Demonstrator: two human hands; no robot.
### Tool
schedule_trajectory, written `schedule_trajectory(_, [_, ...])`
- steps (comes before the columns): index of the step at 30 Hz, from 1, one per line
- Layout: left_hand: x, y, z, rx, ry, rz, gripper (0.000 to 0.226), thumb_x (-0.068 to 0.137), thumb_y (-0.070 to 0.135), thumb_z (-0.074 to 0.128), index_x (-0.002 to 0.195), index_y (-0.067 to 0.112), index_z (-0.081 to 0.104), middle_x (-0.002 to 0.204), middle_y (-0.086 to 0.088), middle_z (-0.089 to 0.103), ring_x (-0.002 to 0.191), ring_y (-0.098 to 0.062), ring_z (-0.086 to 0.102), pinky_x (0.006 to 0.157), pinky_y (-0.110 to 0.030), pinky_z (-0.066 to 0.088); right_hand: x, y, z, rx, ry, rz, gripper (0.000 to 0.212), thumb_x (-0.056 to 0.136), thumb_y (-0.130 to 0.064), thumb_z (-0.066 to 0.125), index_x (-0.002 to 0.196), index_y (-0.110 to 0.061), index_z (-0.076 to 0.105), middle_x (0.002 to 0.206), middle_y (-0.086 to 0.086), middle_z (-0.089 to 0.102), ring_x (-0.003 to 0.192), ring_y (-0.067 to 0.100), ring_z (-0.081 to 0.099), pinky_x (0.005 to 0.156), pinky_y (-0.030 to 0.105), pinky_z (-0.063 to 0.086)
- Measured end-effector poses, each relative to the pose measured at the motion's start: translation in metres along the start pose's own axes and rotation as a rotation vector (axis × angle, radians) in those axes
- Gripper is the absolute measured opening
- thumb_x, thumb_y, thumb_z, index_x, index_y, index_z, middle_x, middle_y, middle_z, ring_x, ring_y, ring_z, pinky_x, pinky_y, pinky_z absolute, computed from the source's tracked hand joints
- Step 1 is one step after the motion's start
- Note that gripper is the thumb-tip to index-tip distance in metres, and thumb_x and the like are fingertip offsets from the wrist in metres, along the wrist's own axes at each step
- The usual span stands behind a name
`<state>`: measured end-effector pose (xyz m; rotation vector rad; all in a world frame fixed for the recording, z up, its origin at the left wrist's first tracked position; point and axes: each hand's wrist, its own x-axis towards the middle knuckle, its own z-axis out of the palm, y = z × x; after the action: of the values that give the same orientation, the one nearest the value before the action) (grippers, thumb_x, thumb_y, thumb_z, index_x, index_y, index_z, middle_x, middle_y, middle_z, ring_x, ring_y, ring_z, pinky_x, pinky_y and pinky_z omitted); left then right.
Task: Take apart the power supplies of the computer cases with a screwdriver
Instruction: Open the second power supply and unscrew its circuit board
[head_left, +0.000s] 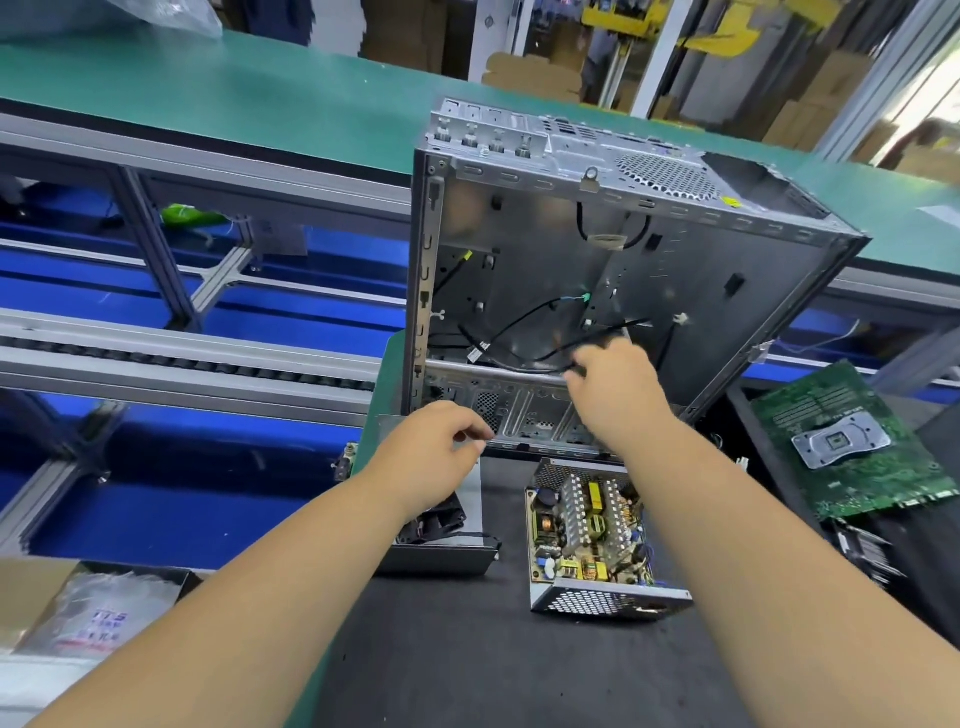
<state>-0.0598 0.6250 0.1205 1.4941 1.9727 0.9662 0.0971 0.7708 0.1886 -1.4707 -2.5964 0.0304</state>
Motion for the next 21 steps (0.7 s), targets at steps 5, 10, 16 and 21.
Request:
schedule_trajectory(5, [-0.001, -0.005, -0.002, 0.016, -0.002, -0.009, 0.017, 0.097, 0.023, 0.058, 0.107, 0.03, 0.07, 0.107, 0.017, 0.058, 0.099, 0.0, 0.055, 0.078, -0.011, 0.037, -0.001, 0.01, 0.009, -0.062, -0.263, 0.087, 0.029, 0.098, -0.025, 0.035, 0.124, -0.018, 0.048, 0.124, 0.008, 0.057, 0.123, 0.031, 0.035, 0.097, 0.048, 0.027])
schedule_trajectory(10, [-0.001, -0.003, 0.006, -0.014, -0.01, -0.008, 0.015, 0.096, 0.024, 0.06, 0.1, 0.035, 0.068, 0.103, 0.017, 0.058, 0.096, 0.004, 0.054, 0.079, -0.017, 0.039, -0.016, 0.019, 0.015, -0.129, -0.209, 0.13, 0.06, 0.099, -0.038, 0.04, 0.154, -0.023, 0.024, 0.143, 0.01, 0.038, 0.13, 0.033, 0.028, 0.103, 0.048, 0.027])
schedule_trajectory(16, [0.002, 0.012, 0.014, -0.032, -0.017, 0.062, 0.019, 0.093, 0.024, 0.063, 0.108, 0.035, 0.066, 0.106, 0.016, 0.057, 0.1, -0.002, 0.057, 0.091, -0.023, 0.044, -0.022, 0.025, 0.013, -0.215, -0.106, 0.097, 0.064, 0.101, -0.059, 0.035, 0.153, -0.023, 0.025, 0.14, 0.009, 0.039, 0.127, 0.031, 0.033, 0.104, 0.048, 0.029])
schedule_trajectory(21, [0.011, 0.033, 0.01, 0.005, 0.038, 0.143, 0.044, 0.092, 0.027, 0.066, 0.135, 0.029, 0.054, 0.127, 0.011, 0.053, 0.117, -0.005, 0.051, 0.101, -0.021, 0.036, -0.022, 0.031, 0.014, -0.025, 0.171, 0.064, 0.035, 0.096, -0.05, 0.057, 0.109, -0.019, 0.047, 0.102, -0.001, 0.062, 0.101, 0.027, 0.053, 0.084, 0.041, 0.029])
